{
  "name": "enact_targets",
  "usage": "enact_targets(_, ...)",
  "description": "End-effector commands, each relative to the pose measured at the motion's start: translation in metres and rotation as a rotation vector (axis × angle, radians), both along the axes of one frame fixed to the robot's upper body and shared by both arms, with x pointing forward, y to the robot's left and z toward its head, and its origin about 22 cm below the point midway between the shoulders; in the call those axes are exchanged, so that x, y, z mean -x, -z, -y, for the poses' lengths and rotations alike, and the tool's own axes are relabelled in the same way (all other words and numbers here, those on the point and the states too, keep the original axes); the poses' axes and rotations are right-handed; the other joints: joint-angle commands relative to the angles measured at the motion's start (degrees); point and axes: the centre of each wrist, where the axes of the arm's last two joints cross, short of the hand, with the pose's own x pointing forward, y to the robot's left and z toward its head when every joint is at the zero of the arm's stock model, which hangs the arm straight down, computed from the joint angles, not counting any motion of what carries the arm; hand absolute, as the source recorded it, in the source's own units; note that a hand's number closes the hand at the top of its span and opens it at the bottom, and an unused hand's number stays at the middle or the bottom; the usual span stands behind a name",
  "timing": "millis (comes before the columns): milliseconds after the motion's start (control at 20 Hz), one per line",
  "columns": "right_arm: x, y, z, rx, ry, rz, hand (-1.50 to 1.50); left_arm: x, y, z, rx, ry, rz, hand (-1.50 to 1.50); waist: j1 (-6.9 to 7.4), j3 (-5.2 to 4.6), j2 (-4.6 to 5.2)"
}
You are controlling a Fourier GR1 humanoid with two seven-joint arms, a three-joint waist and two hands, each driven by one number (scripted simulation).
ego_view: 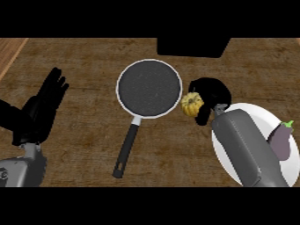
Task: Pick the squash from the plate and place it in the pan
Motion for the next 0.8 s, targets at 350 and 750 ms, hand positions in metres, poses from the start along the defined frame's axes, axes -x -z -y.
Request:
enact_targets(350, 0.002, -0.130, -0.143, 0.199, 0.262, 0.568, 1.50, -0.012, -0.003, 0.030, -0.007, 0.131, 0.006, 0.00, 7.73, -0.35, -0.09)
enact_targets(750, 0.013, -0.181, -0.190, 0.233, 0.463, 0.676, 1.50, -0.023, -0.013, 0.040, -0.019, 0.166, 0.019, 0.00, 9.70, -0.25, 0.89)
